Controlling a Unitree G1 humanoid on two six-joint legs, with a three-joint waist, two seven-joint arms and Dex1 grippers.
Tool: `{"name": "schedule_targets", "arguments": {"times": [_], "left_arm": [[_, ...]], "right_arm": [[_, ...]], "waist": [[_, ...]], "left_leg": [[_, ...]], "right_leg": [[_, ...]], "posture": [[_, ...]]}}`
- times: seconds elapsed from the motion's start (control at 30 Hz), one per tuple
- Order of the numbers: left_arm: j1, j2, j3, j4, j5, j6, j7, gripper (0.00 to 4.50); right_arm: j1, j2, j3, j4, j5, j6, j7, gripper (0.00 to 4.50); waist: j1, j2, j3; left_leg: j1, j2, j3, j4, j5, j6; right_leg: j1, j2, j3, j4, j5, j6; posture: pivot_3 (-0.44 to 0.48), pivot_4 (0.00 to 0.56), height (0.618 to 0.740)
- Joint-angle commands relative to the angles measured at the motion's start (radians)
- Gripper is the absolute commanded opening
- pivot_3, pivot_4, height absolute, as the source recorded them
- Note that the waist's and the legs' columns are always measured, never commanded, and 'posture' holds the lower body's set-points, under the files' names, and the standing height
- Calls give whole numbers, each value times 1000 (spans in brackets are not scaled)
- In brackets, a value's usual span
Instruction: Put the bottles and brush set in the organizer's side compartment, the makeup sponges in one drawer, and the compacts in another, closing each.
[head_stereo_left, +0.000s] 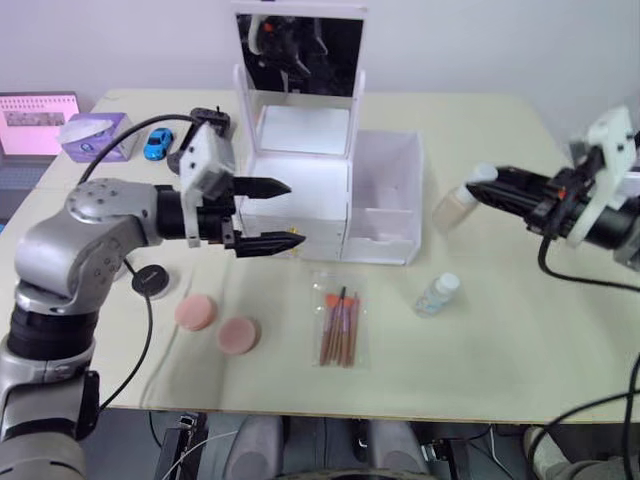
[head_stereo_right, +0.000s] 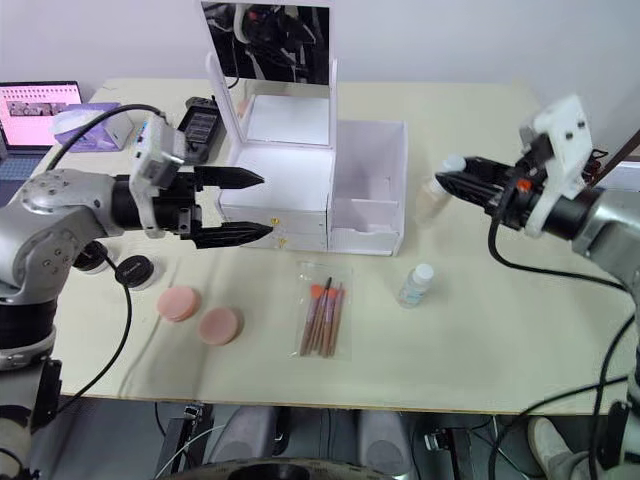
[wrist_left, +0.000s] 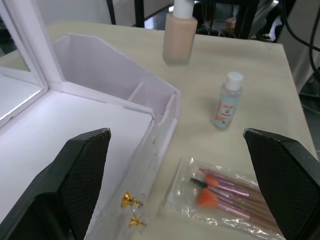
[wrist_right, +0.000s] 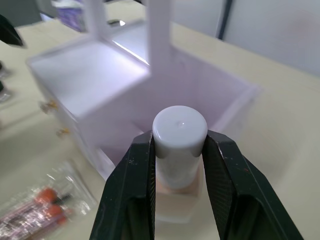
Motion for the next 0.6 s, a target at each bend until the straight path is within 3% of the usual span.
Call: {"name": "schedule_targets", "arguments": {"times": [0.03, 0.33, 0.6], "left_arm": [[25, 9, 78, -46, -39, -17, 16, 4500], [99, 19, 123, -140, -100, 33, 88, 4500], [136, 30, 136, -182, -125, 43, 137, 4500]], "right_arm": [[-84, -18, 55, -3, 17, 2, 24, 1244], [-192, -10, 300, 152, -158, -183, 239, 1244], [-303, 28, 448, 411, -359, -412, 456, 1244]], "waist": [[1, -1, 0], [9, -1, 0], [-1, 0, 0]], "left_leg": [[0, 0, 0, 0, 0, 0], [-2, 0, 0, 1, 0, 0], [-1, 0, 1, 1, 0, 0]], "right_leg": [[0, 0, 0, 0, 0, 0], [-1, 0, 1, -1, 1, 2], [-1, 1, 2, 0, 2, 2]], "posture": [[0, 150, 740], [0, 150, 740], [0, 150, 740]]}}
